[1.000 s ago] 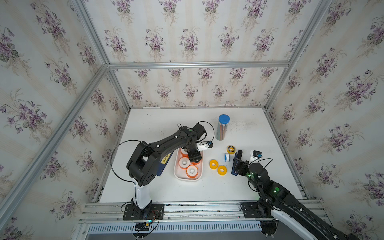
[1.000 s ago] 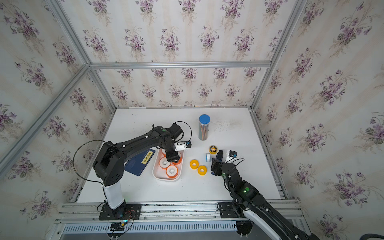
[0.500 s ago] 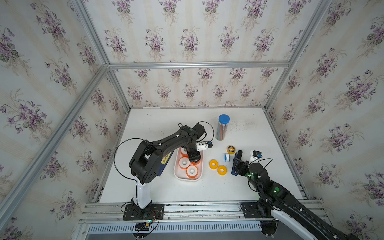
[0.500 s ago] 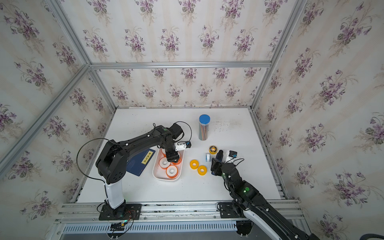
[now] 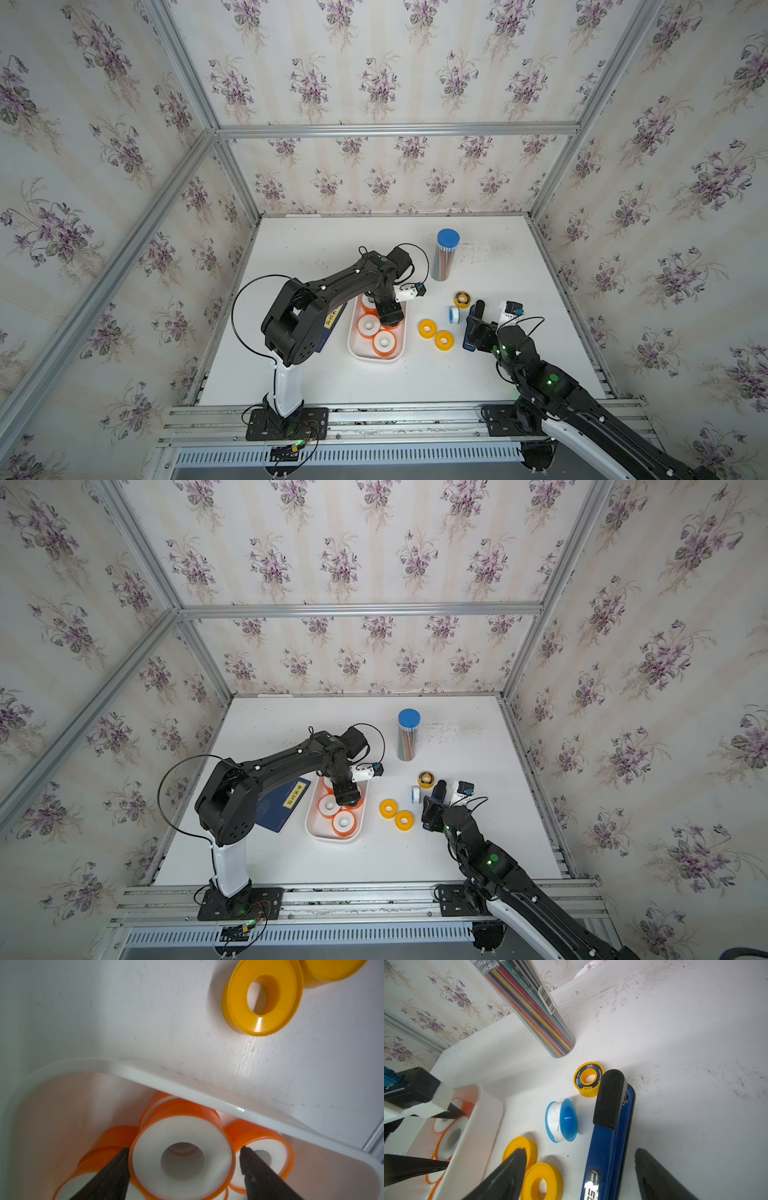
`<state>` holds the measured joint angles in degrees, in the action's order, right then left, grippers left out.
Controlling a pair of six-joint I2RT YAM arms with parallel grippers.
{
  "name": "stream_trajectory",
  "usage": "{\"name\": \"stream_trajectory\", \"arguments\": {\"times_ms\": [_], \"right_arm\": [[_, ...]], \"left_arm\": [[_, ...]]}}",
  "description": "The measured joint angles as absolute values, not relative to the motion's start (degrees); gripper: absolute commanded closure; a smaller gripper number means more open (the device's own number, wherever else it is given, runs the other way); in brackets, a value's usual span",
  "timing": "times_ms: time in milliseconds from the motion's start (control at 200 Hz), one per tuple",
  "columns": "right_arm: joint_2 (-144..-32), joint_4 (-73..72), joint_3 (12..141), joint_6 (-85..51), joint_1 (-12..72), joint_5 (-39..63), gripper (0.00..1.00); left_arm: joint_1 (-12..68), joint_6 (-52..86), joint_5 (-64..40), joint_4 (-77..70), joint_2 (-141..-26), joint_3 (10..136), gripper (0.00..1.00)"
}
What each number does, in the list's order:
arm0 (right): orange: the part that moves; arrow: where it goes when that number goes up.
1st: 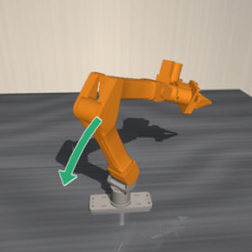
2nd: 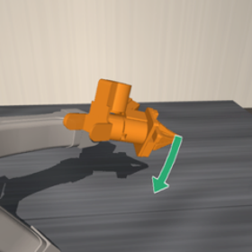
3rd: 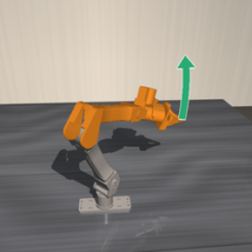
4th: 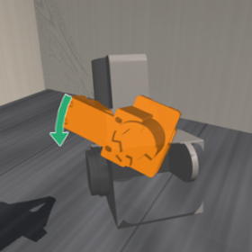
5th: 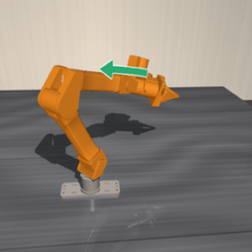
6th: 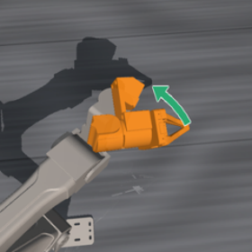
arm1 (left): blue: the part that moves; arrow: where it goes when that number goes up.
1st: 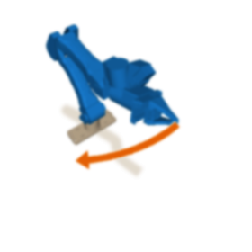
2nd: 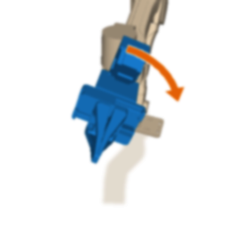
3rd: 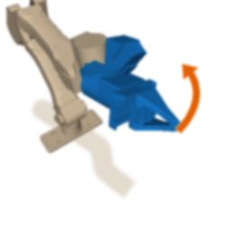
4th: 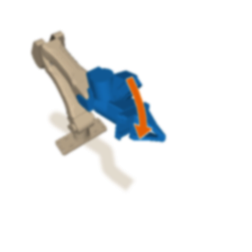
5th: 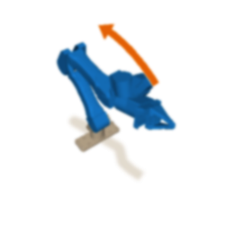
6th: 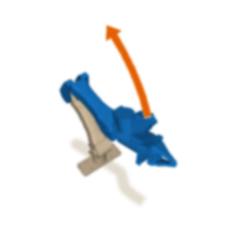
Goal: Put the sealing tape into the storage box
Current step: Place the sealing tape in the storage box.
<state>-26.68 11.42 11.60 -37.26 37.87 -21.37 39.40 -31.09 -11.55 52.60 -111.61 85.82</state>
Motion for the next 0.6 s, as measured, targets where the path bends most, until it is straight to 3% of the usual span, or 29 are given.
{"name": "stream_trajectory", "arguments": {"times_ms": [300,600], "right_arm": [[-26.68,11.42,11.6,-37.26,37.87,-21.37,0.14],[-26.74,11.4,11.6,-37.1,37.87,-21.34,0.11]], "left_arm": [[40.56,-29.76,-10.44,52.14,-109.1,85.45,0.11],[43.62,-22.81,-10.02,50.0,-93.62,82.91,0.1]]}}
